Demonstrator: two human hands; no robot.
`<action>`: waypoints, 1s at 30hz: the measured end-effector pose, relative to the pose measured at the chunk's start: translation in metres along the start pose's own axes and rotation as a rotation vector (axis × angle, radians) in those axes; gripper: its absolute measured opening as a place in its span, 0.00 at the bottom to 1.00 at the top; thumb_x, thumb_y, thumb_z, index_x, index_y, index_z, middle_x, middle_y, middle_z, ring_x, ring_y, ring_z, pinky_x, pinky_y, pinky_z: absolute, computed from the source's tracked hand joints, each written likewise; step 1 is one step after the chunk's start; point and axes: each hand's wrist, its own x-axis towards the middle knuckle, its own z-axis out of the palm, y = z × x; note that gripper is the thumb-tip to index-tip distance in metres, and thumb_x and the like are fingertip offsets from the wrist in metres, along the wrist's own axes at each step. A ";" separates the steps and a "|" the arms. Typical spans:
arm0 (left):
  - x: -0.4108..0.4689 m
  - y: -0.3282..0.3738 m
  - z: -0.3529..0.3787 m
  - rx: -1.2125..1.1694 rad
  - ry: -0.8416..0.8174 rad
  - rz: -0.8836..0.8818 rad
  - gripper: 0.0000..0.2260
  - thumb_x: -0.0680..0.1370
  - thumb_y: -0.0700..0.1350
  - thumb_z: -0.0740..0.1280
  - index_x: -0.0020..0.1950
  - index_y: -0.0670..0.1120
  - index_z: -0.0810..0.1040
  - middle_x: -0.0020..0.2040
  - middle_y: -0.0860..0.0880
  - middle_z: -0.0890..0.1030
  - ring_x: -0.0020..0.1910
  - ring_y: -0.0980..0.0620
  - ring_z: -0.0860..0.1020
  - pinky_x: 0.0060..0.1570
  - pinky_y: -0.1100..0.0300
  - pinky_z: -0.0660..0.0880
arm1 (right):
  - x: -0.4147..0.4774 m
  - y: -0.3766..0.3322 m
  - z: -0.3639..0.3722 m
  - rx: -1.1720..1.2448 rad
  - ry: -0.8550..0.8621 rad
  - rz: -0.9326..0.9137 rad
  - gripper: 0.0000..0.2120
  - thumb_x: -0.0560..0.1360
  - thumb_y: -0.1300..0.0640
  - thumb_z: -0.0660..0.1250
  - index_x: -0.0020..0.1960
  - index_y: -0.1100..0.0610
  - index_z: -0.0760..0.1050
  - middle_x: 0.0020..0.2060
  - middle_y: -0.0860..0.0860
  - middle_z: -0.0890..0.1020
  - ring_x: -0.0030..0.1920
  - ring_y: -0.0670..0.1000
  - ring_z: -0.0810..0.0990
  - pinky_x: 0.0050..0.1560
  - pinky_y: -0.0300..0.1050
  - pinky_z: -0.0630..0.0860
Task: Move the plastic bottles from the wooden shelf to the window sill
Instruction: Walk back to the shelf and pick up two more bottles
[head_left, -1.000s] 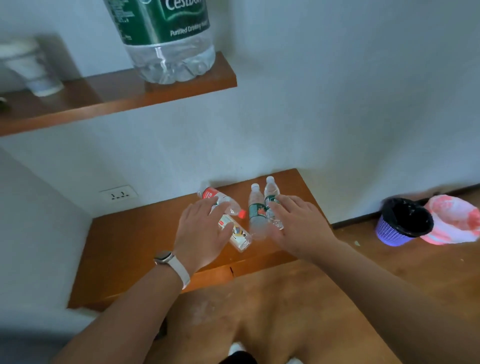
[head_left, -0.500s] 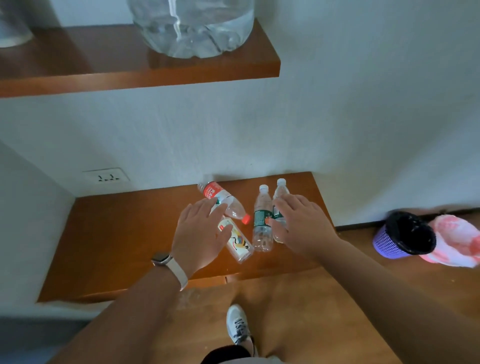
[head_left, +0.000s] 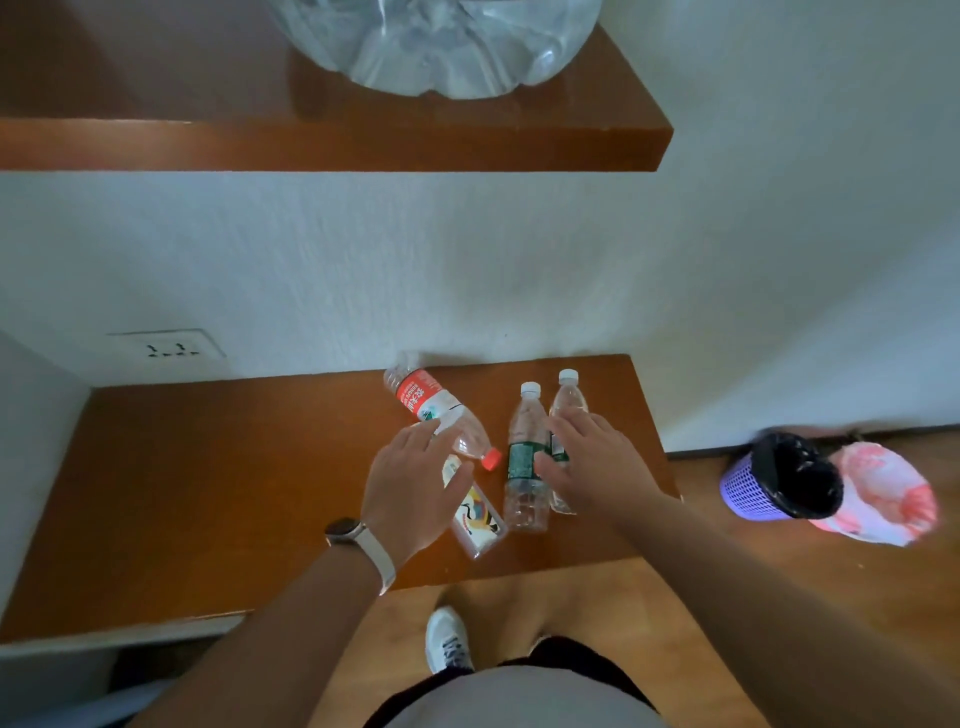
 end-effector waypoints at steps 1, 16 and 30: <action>-0.001 -0.001 0.008 -0.031 -0.018 -0.058 0.20 0.80 0.57 0.65 0.67 0.48 0.78 0.67 0.47 0.80 0.64 0.45 0.78 0.58 0.50 0.77 | 0.004 0.001 0.003 0.005 -0.007 0.005 0.29 0.79 0.40 0.53 0.77 0.47 0.53 0.74 0.47 0.66 0.71 0.51 0.68 0.67 0.51 0.71; 0.007 0.004 0.071 -0.656 -0.255 -0.948 0.35 0.76 0.58 0.72 0.75 0.47 0.60 0.57 0.47 0.78 0.47 0.51 0.82 0.35 0.58 0.81 | 0.056 0.009 0.047 0.259 -0.213 0.068 0.28 0.78 0.48 0.65 0.74 0.55 0.60 0.65 0.55 0.71 0.52 0.50 0.77 0.50 0.43 0.78; 0.010 -0.002 0.083 -0.749 -0.238 -1.129 0.24 0.71 0.55 0.77 0.57 0.46 0.69 0.47 0.46 0.81 0.40 0.50 0.84 0.36 0.53 0.84 | 0.093 -0.006 0.086 0.350 -0.285 0.281 0.41 0.73 0.47 0.72 0.75 0.57 0.53 0.52 0.55 0.75 0.36 0.45 0.76 0.27 0.34 0.69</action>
